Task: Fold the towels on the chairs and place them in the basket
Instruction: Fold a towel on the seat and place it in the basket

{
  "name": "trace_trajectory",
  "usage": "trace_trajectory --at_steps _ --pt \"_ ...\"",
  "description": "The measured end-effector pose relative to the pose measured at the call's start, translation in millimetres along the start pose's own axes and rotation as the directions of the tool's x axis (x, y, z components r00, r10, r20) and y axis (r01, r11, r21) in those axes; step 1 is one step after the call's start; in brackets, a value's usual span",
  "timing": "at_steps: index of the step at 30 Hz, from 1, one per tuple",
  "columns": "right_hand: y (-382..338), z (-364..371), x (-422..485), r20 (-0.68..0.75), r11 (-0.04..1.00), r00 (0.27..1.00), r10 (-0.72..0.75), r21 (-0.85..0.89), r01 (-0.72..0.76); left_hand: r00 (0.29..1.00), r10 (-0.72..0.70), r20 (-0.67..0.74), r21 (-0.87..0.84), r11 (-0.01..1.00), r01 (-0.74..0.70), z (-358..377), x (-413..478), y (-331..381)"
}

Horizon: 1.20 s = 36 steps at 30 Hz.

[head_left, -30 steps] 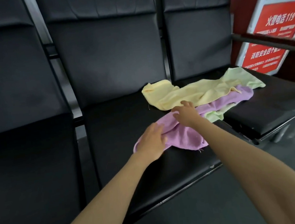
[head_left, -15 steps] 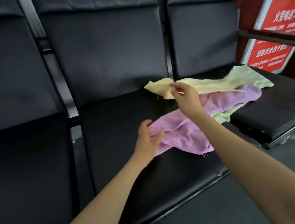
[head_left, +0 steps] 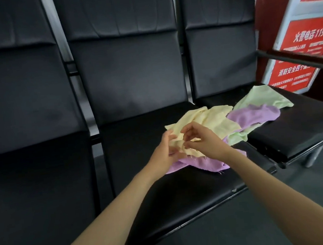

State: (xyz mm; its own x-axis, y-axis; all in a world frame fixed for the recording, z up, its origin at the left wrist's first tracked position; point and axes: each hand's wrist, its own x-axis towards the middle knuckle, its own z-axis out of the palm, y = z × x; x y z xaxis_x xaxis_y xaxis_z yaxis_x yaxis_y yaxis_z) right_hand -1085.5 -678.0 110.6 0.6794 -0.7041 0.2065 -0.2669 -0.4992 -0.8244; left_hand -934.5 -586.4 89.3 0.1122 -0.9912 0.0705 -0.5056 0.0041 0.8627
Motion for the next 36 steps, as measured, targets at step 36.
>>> trace_trajectory --at_steps 36 --pt "-297.3 113.3 -12.9 0.605 0.902 0.756 0.251 -0.43 0.045 0.65 -0.126 -0.75 -0.04 0.989 0.145 -202.0 -281.4 51.7"
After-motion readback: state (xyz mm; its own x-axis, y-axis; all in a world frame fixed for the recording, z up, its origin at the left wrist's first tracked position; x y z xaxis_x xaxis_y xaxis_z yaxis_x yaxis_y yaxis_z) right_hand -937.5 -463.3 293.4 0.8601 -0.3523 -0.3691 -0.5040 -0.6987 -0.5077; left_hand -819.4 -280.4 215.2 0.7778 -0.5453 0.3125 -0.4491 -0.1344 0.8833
